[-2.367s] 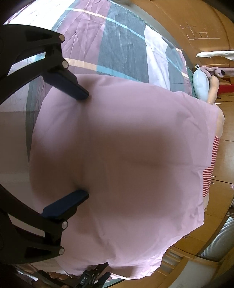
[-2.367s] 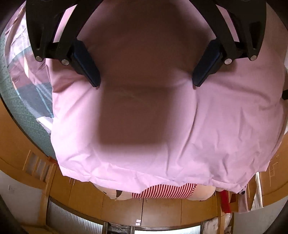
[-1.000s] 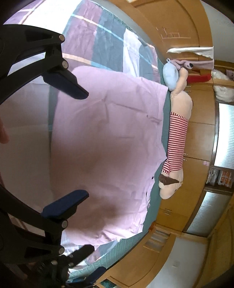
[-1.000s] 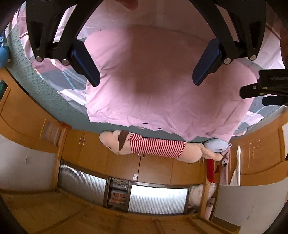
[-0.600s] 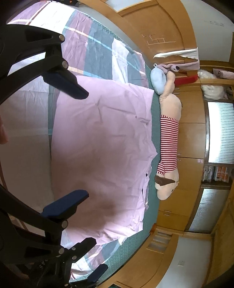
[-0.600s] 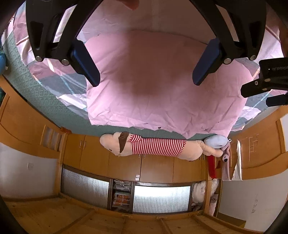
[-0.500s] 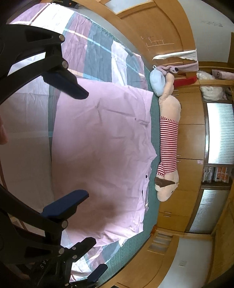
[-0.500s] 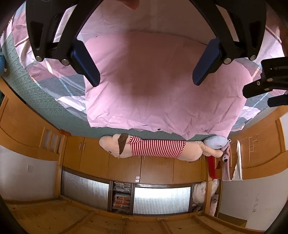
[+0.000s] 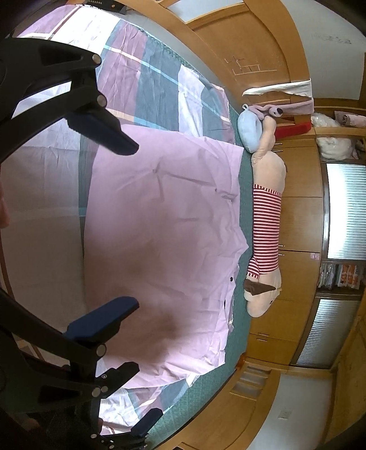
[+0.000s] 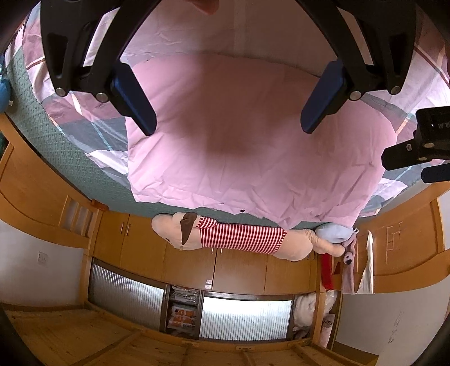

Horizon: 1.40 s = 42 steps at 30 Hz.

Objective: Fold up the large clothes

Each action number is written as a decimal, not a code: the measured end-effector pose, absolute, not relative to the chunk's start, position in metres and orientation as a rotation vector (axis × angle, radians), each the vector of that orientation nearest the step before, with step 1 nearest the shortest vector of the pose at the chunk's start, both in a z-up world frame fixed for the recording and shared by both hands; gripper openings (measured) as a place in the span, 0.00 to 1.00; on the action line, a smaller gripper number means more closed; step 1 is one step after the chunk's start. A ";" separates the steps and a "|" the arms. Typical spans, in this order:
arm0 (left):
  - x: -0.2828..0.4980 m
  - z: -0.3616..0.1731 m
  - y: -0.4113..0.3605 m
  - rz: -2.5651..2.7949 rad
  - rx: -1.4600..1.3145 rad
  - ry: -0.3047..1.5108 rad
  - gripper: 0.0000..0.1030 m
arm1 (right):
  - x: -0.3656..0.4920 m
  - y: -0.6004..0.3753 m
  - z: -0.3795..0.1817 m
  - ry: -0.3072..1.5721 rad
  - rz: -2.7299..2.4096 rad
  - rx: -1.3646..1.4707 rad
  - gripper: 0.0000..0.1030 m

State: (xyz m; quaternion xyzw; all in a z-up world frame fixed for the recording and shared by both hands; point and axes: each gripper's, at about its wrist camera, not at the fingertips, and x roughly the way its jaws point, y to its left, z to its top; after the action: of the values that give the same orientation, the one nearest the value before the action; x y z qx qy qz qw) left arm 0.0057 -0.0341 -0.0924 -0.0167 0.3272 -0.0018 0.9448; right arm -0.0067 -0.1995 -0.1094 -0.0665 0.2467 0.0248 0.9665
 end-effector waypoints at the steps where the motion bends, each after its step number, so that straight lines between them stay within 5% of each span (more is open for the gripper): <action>1: 0.006 -0.093 -0.034 -0.003 -0.033 0.669 0.98 | -0.007 -0.199 -0.110 0.498 0.049 -0.136 0.99; 42: 0.008 -0.097 -0.031 -0.017 -0.068 0.696 0.98 | -0.006 -0.186 -0.120 0.534 0.062 -0.154 0.99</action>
State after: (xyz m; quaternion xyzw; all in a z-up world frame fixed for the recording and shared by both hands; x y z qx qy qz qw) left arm 0.0077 -0.0307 -0.0972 -0.0336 0.3409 -0.0084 0.9395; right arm -0.0062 -0.1861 -0.1204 -0.0762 0.2637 0.0305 0.9611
